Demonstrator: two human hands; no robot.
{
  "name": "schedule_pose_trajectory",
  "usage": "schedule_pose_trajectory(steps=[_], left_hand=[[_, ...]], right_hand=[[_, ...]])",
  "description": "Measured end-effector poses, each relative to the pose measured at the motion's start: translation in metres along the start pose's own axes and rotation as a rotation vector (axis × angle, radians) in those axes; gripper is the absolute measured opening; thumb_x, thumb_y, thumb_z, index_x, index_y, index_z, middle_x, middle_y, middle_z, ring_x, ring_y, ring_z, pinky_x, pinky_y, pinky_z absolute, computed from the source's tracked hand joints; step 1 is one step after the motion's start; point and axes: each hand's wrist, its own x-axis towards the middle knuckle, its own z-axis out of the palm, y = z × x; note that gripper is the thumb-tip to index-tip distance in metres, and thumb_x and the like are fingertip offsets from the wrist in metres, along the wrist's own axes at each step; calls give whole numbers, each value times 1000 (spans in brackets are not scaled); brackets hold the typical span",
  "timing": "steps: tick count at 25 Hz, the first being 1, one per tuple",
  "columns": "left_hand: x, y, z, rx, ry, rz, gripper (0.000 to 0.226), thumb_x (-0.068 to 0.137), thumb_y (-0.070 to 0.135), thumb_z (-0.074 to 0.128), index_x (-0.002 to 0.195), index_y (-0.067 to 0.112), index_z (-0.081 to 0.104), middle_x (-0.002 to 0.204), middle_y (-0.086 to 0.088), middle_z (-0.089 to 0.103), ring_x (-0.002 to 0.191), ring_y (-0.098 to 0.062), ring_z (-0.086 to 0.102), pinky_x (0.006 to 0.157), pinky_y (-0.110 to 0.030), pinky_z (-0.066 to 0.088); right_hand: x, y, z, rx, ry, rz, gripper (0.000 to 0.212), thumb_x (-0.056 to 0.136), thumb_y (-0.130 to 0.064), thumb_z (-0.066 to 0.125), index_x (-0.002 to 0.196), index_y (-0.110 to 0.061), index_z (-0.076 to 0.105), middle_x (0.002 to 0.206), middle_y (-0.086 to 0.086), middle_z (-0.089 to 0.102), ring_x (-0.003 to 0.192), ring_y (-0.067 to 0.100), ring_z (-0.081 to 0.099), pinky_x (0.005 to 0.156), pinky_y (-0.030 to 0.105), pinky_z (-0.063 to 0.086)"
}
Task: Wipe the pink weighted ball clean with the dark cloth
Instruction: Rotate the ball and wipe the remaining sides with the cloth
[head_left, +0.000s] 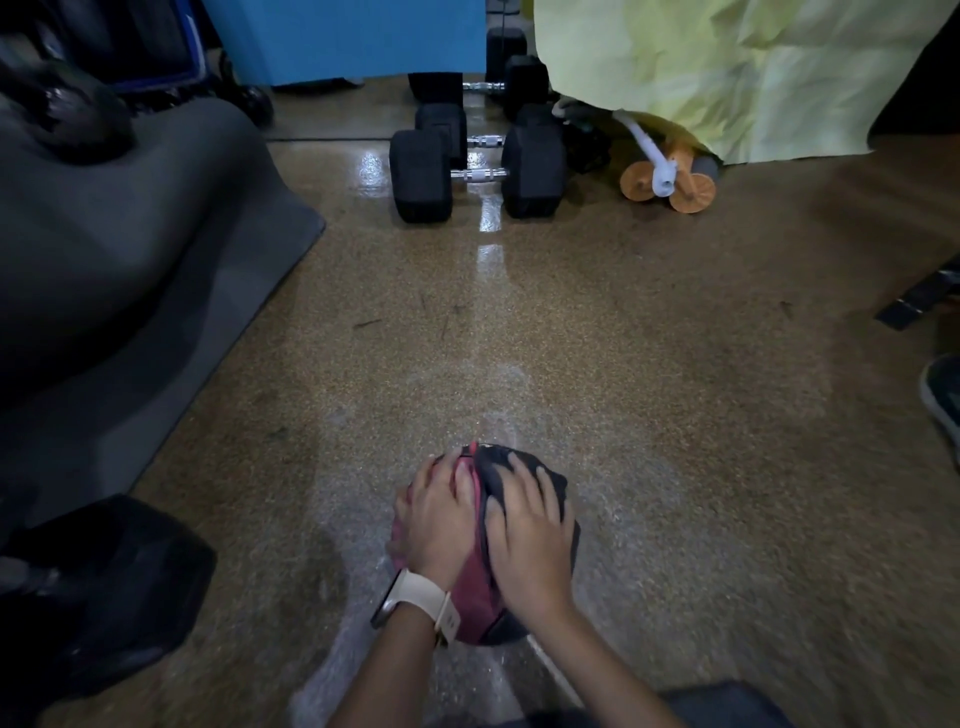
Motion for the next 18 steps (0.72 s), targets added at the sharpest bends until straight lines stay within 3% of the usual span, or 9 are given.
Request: schedule_pose_trajectory(steps=[2, 4, 7, 9, 12, 15, 16, 18], left_hand=[[2, -3, -2, -48, 19, 18, 81, 83, 74, 4, 140, 45, 53, 154, 10, 49, 144, -26, 42, 118, -46, 31], [-2, -4, -3, -35, 14, 27, 65, 94, 67, 14, 140, 45, 52, 154, 12, 48, 145, -24, 40, 118, -45, 29], [-12, 0, 0, -15, 0, 14, 71, 87, 69, 7, 143, 48, 47, 158, 14, 41, 150, -24, 32, 120, -55, 25], [-15, 5, -1, -25, 10, 1, 76, 84, 69, 5, 143, 48, 47, 159, 13, 40, 150, -25, 31, 120, -58, 25], [-11, 6, -4, -19, -11, 3, 55, 100, 61, 19, 142, 44, 50, 157, 11, 43, 148, -25, 33, 121, -49, 23], [-9, -3, -3, -28, -12, 61, 68, 90, 72, 8, 139, 50, 49, 156, 14, 43, 147, -23, 35, 119, -52, 26], [-11, -5, -2, -20, -6, 66, 69, 87, 72, 6, 138, 52, 48, 156, 15, 43, 147, -22, 36, 119, -54, 26], [-19, -7, 0, -9, -27, 64, 66, 87, 72, 8, 139, 54, 44, 158, 17, 40, 150, -21, 32, 121, -55, 23]], right_hand=[[-42, 8, 4, -6, 8, -89, 54, 95, -47, 17, 146, -36, 33, 158, -17, 19, 148, 12, 6, 117, 45, 4], [-28, 14, -1, 14, -38, -79, 55, 94, -49, 17, 145, -37, 32, 156, -20, 19, 148, 9, 5, 118, 43, 5], [41, 13, -8, 74, -88, 125, 48, 89, -45, 24, 122, -25, 52, 135, -6, 52, 132, 22, 41, 107, 52, 32], [51, 5, -9, 55, -60, 188, 53, 86, -46, 21, 120, -23, 54, 132, -2, 56, 128, 25, 44, 106, 54, 32], [-23, 10, 5, -4, 0, -37, 54, 95, -46, 19, 144, -34, 36, 155, -10, 32, 146, 18, 20, 117, 48, 14], [-49, 25, -4, 5, -31, -125, 52, 97, -47, 19, 149, -44, 18, 159, -19, 13, 148, 8, 3, 118, 36, 5], [-30, 27, -6, 44, -47, -88, 51, 97, -47, 19, 147, -41, 25, 157, -18, 20, 148, 9, 9, 119, 37, 10], [20, 26, -10, 131, -88, 49, 43, 96, -40, 27, 130, -28, 50, 138, -7, 50, 133, 18, 40, 109, 43, 33]])
